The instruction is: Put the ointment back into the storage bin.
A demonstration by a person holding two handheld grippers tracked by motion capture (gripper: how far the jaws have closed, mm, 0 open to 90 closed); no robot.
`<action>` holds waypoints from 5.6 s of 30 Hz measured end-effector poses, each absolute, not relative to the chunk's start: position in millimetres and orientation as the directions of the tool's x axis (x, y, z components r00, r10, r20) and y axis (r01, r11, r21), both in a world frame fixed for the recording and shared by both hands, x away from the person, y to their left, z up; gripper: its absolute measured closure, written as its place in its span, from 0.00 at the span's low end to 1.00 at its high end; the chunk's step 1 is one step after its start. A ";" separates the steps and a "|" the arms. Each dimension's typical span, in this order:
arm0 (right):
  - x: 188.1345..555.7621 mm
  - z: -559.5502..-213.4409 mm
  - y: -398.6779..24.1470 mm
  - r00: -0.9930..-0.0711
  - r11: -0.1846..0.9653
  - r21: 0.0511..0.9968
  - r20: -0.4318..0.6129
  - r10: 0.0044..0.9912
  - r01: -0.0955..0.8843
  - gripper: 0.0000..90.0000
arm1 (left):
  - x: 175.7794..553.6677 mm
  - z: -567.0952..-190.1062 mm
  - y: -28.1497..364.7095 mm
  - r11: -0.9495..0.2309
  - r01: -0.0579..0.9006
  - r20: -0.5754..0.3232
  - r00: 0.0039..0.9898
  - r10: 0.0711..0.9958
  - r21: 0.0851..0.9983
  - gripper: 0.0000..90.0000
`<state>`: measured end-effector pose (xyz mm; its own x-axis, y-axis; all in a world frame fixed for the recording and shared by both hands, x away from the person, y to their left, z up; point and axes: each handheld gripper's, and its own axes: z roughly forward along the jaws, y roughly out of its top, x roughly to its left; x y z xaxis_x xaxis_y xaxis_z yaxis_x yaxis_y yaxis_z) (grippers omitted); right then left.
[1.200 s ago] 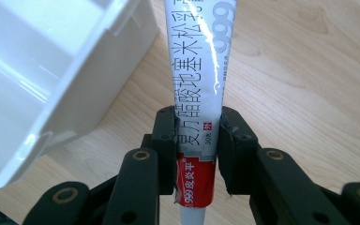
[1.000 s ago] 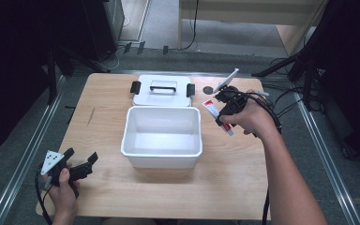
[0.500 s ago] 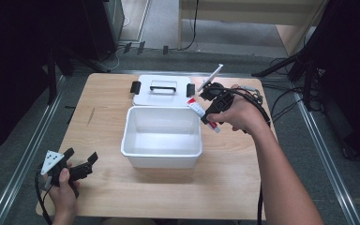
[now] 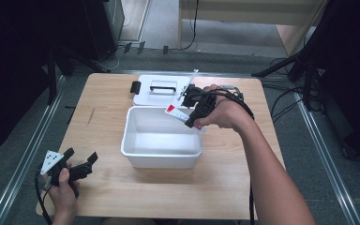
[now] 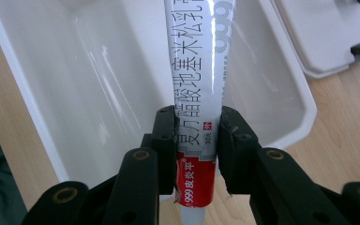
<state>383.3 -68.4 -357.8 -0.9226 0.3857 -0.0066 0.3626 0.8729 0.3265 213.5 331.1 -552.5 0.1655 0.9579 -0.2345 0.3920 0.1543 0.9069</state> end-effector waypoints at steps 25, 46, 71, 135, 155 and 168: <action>381.9 -387.6 -42.8 -0.986 0.948 0.287 -0.049 0.159 0.138 0.79 | 214.0 -552.7 331.7 0.160 0.391 -0.242 0.170 0.955 0.906 0.00; 379.8 -424.1 -29.0 -0.994 0.980 0.173 -0.021 0.106 0.101 0.79 | 213.8 -552.7 331.8 0.160 0.394 -0.242 0.169 0.955 0.905 0.00; 380.1 -449.4 -12.6 -0.996 0.996 0.048 -0.036 0.079 0.077 0.79 | 214.3 -552.8 332.5 0.169 0.397 -0.251 0.164 0.954 0.902 0.00; 360.6 -352.8 -146.7 -0.896 0.849 0.305 0.038 0.443 0.432 0.69 | 214.3 -552.8 331.9 0.167 0.392 -0.247 0.163 0.955 0.905 0.00; 330.0 -430.4 -247.1 -0.692 0.614 0.385 0.098 0.716 0.689 0.30 | 214.0 -552.7 331.4 0.157 0.394 -0.238 0.165 0.957 0.905 0.00; 302.8 -484.3 -292.0 -0.495 0.377 0.511 0.113 0.861 0.772 0.00 | 213.6 -552.6 330.4 0.154 0.392 -0.234 0.165 0.958 0.907 0.00</action>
